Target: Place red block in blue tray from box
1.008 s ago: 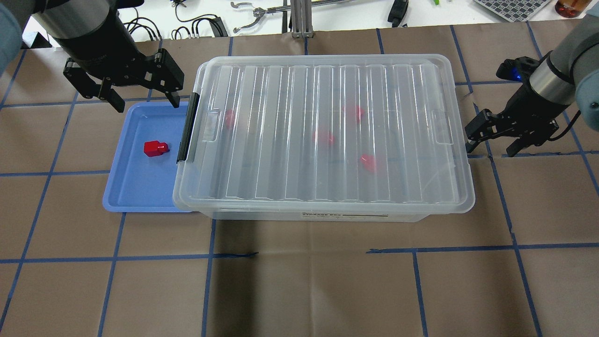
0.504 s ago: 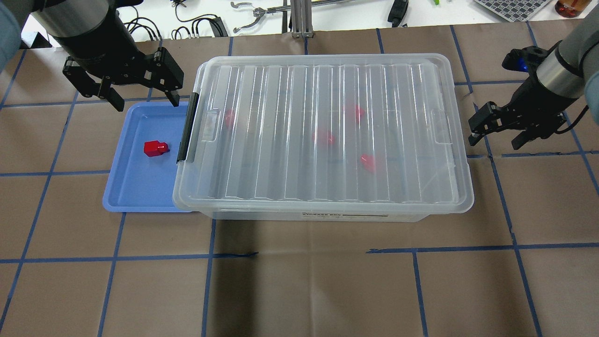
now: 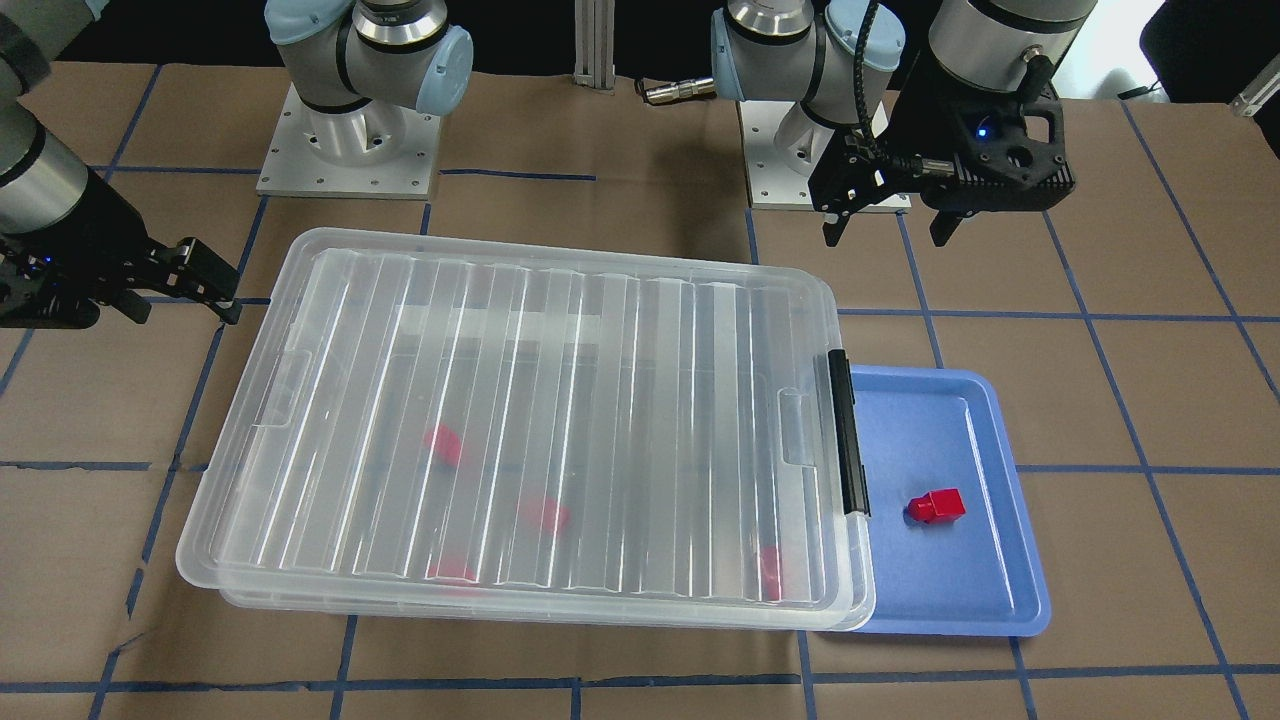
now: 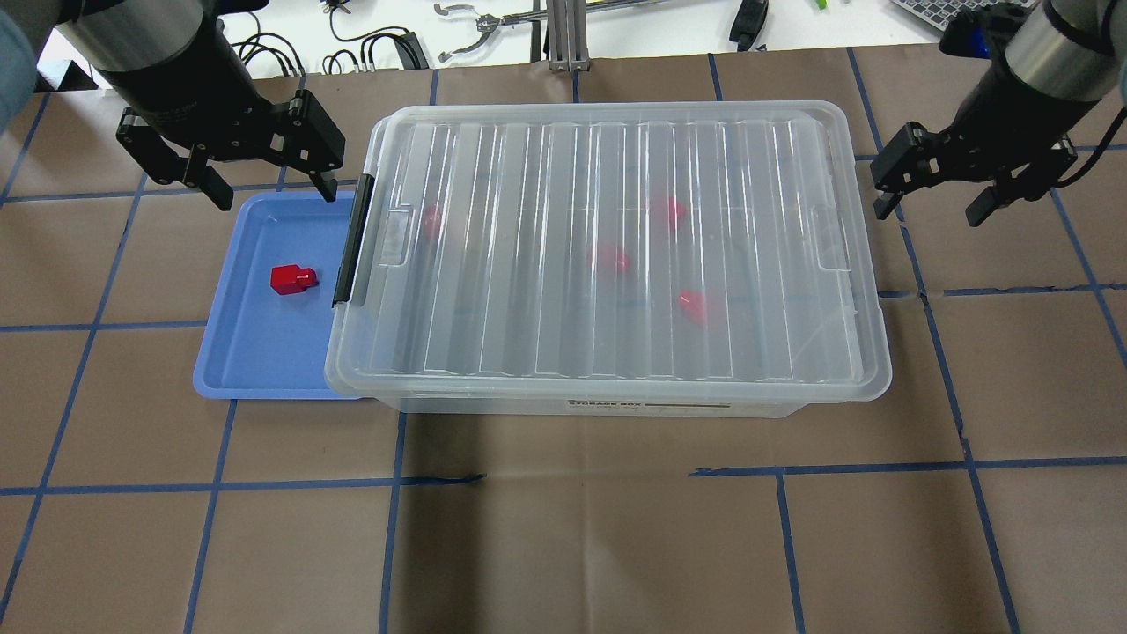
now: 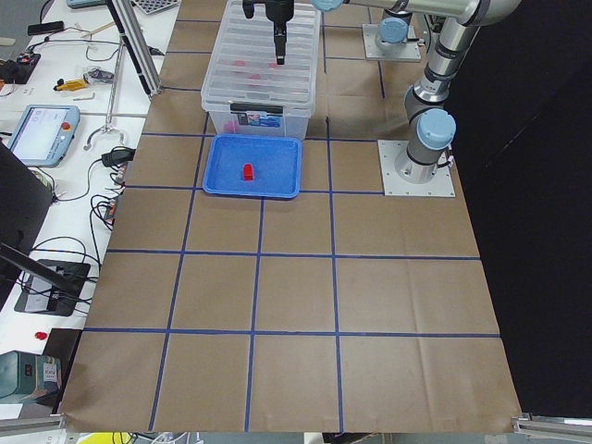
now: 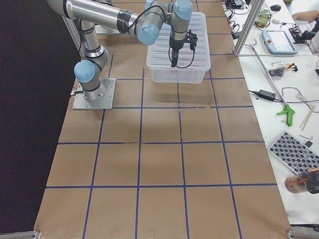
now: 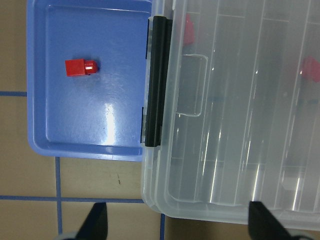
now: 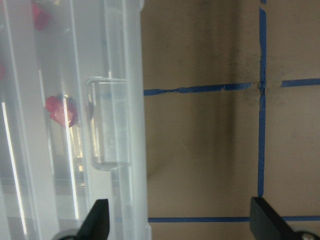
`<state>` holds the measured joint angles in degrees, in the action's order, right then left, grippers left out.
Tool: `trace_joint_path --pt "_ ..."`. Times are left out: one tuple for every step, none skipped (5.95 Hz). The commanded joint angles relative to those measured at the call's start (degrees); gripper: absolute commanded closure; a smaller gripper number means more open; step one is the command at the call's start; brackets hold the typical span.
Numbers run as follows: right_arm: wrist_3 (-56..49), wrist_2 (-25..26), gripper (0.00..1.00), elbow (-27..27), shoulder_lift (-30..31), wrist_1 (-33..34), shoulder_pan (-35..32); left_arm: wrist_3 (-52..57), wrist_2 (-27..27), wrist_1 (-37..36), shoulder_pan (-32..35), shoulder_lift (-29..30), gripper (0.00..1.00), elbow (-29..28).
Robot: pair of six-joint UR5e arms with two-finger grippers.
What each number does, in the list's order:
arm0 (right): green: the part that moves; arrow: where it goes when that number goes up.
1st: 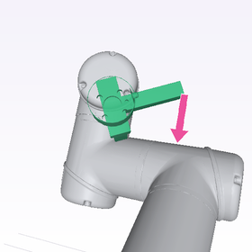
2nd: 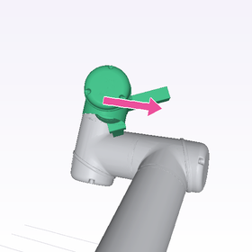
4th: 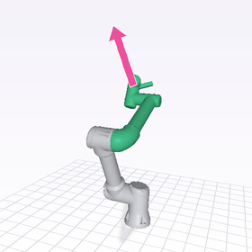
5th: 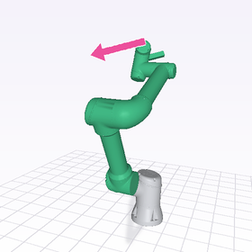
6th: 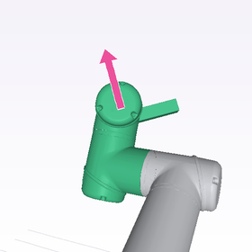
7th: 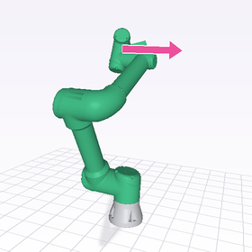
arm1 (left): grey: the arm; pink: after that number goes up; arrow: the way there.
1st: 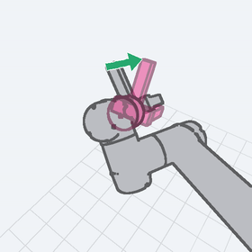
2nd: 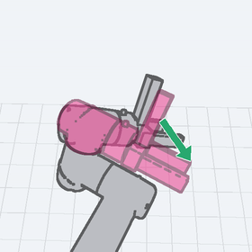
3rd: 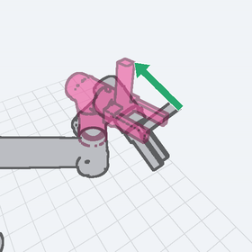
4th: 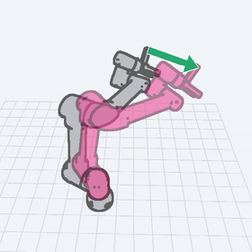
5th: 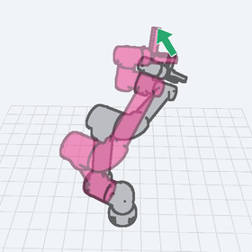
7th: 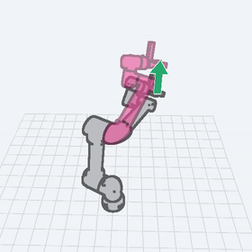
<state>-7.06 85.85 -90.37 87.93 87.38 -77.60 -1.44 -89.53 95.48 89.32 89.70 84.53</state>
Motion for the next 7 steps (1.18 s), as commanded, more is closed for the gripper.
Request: trace_joint_path --pt "9.30 1.16 0.00 9.04 -1.18 -9.65 -5.95 -0.05 0.06 -0.03 -0.03 -0.14 0.01 0.02" --pt "14.22 1.69 0.00 10.64 -1.62 -9.86 -9.72 0.04 0.15 -0.03 -0.11 -0.31 0.01 0.11" --pt "17.84 4.39 0.00 11.00 -1.71 -9.86 -12.54 0.04 0.15 -0.03 -0.12 -0.14 0.01 -0.06" --pt "17.96 5.11 0.00 10.83 -1.19 -10.03 -12.75 0.04 0.24 -0.03 -0.12 -0.14 0.01 -0.07" --pt "17.79 4.95 0.00 10.48 -0.23 -10.82 -12.66 0.04 0.32 -0.03 -0.38 0.12 0.01 -0.67" --pt "17.87 4.77 0.00 10.31 0.48 -10.74 -12.75 0.04 0.32 -0.03 -0.38 0.13 0.01 -0.68" --pt "18.05 4.42 0.00 10.83 0.31 -10.56 -12.84 0.04 0.41 0.06 -0.38 0.21 0.01 -0.77"
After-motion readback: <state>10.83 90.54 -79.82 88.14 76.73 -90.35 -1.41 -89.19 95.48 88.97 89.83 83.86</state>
